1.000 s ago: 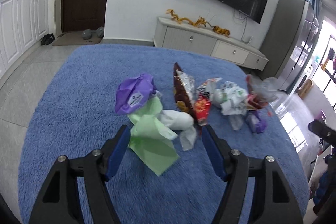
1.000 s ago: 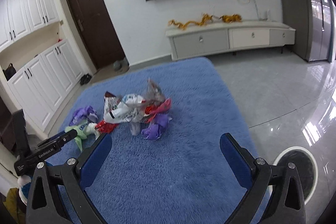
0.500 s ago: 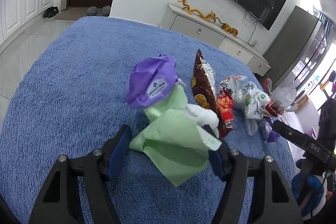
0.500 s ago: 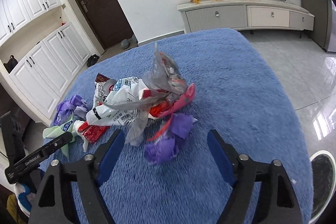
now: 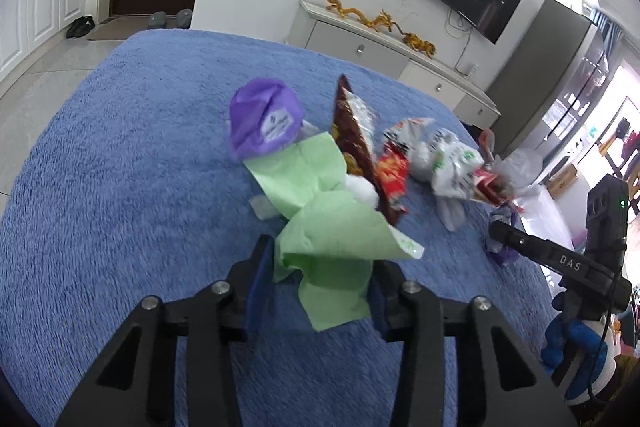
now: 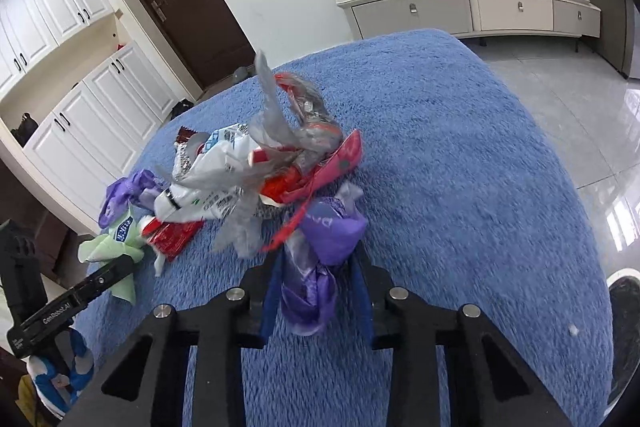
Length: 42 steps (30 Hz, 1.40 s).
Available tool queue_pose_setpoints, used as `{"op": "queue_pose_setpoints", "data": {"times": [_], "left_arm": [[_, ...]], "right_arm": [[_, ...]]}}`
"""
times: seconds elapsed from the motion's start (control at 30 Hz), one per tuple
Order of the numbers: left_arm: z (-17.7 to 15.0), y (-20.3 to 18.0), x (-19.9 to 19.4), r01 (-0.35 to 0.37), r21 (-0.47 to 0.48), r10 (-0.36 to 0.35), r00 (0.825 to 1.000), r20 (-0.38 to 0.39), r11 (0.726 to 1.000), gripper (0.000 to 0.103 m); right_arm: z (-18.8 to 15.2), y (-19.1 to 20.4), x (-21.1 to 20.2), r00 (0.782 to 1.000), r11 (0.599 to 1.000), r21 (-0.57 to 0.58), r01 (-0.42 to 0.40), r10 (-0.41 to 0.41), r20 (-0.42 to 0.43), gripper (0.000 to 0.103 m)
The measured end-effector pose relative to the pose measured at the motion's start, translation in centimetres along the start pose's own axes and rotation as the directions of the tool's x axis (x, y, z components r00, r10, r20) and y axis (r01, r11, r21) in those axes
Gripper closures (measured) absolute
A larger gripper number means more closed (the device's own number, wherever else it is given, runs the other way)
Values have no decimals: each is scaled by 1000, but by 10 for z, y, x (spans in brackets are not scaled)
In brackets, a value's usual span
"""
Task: Collect trash
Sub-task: 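Grasp the green tissue with the left tool while the right tool grasps the purple bag, then carry the green tissue and purple bag over the white bin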
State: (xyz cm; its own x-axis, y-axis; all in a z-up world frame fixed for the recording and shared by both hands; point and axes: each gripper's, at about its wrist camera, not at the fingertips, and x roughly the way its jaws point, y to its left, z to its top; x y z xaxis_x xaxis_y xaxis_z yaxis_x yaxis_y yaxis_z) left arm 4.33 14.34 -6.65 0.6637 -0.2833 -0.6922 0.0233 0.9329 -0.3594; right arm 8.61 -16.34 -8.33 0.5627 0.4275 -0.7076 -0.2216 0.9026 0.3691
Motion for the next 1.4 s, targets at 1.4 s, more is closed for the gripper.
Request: {"op": "queue_pose_setpoints", "data": {"times": [1.4], "left_arm": [[-37, -250, -44, 330, 373, -308, 944, -117, 867, 69]], "right_arm": [[-82, -117, -228, 922, 956, 247, 156, -231, 312, 74]]}}
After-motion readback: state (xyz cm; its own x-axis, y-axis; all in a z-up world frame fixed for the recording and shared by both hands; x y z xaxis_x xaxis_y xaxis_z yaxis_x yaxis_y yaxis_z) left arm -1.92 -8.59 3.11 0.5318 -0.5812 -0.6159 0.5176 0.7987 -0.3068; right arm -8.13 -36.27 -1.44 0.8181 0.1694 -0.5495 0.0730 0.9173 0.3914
